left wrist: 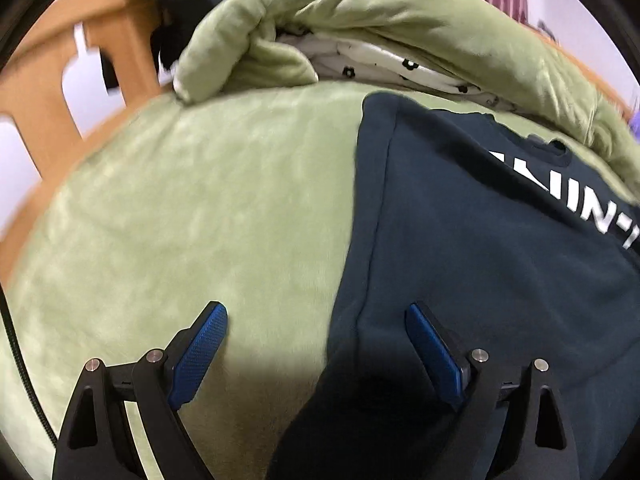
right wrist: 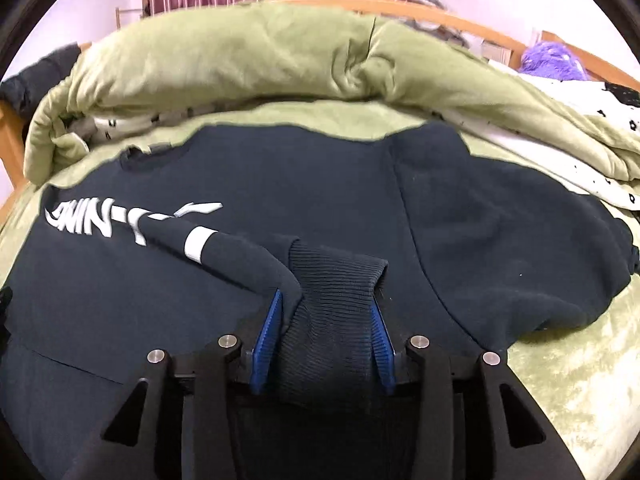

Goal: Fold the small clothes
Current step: 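Lay the cuff flat on the sweatshirt body and open the right tool, then grasp the other sleeve with the right tool and fold it across the body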

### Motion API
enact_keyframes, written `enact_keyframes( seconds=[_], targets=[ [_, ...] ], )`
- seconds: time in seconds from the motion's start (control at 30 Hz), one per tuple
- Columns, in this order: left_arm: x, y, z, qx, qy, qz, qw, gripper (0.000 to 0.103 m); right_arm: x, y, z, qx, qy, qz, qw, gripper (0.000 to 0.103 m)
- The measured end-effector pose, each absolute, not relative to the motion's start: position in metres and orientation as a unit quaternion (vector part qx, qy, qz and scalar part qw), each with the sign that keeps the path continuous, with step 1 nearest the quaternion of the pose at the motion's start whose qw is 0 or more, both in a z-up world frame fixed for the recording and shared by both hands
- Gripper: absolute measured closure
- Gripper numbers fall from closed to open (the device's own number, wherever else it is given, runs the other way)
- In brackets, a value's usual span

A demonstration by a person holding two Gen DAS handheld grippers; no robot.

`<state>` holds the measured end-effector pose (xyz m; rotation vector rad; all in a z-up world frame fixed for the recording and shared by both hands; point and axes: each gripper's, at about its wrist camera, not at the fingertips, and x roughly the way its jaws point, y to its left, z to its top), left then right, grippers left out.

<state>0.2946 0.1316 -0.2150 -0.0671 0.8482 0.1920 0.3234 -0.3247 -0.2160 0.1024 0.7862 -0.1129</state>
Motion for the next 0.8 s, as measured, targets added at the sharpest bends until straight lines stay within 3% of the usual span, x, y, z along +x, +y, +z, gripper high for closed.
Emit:
enact_keyframes(
  seconds=[0.17,0.27,0.43,0.5,0.57,0.6,0.8],
  targets=[
    [0.292,0.134,-0.218,-0.045,0.408,0.087,0.908,0.011,0.325,-0.333,-0.203,0.055,0.354,-0.061,0.932,0.062],
    [0.289,0.13,-0.218,-0.04,0.405,0.089,0.909,0.011,0.332,-0.339,-0.207,0.035,0.378,-0.095,0.92,0.075],
    [0.288,0.132,-0.219,-0.047,0.406,0.08,0.909,0.011,0.298,-0.371,-0.197,0.066,0.366,-0.1,0.923,0.076],
    [0.286,0.129,-0.219,-0.046,0.405,0.075,0.91,0.012,0.279,-0.387,-0.193,0.07,0.359,-0.109,0.924,0.068],
    [0.283,0.125,-0.219,-0.041,0.407,0.066,0.91,0.012,0.261,-0.404,-0.191,0.082,0.356,-0.123,0.923,0.041],
    [0.282,0.123,-0.22,-0.039,0.408,0.064,0.91,0.012,0.249,-0.416,-0.19,0.094,0.353,-0.129,0.922,0.036],
    [0.279,0.12,-0.219,-0.033,0.405,0.067,0.911,0.012,0.221,-0.472,-0.2,0.15,0.349,-0.144,0.914,0.032]
  ],
)
